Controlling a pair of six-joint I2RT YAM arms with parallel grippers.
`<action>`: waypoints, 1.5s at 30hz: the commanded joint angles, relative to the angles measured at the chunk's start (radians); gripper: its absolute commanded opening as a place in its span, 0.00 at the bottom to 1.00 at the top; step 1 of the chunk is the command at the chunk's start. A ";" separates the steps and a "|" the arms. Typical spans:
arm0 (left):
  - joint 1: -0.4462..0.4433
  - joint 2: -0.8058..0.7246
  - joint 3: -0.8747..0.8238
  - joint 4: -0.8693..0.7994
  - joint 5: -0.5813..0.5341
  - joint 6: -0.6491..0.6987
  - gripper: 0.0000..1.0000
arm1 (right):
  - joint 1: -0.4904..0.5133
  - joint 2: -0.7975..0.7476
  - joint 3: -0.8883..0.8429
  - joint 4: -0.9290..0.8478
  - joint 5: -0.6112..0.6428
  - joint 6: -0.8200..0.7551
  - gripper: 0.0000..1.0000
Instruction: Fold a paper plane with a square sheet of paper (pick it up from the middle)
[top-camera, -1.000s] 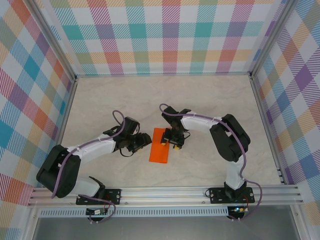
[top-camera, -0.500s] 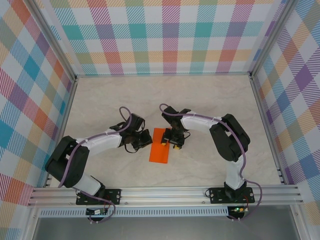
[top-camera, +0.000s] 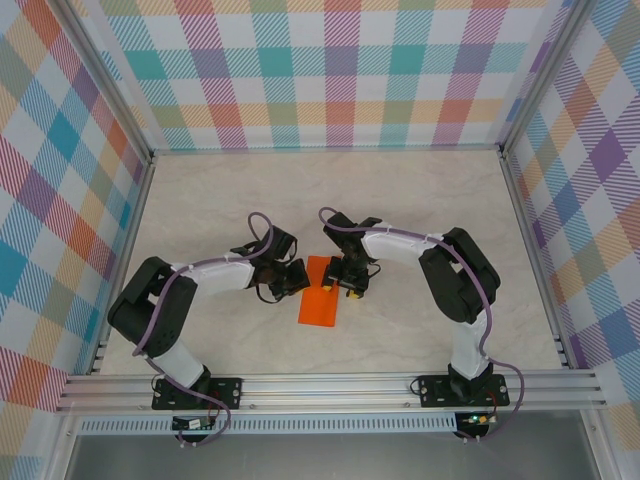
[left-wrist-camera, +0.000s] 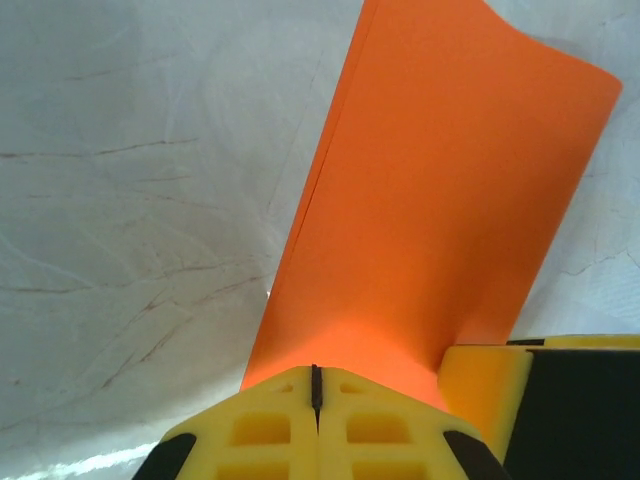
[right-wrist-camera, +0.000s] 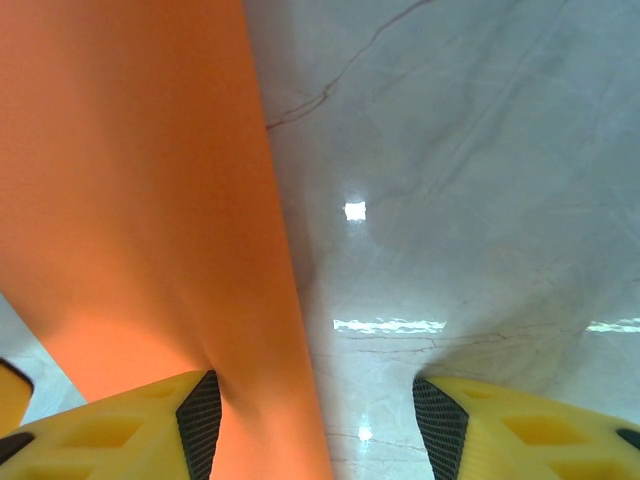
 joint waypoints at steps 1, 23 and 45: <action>-0.013 0.026 0.010 0.016 0.013 0.020 0.00 | -0.006 0.083 -0.049 -0.022 0.072 -0.010 0.59; -0.013 0.038 -0.058 -0.017 -0.067 0.036 0.00 | -0.009 -0.319 -0.176 0.193 0.066 -0.056 0.64; -0.013 0.054 -0.051 -0.039 -0.069 0.049 0.00 | -0.006 -0.222 -0.398 0.551 -0.135 -0.028 0.13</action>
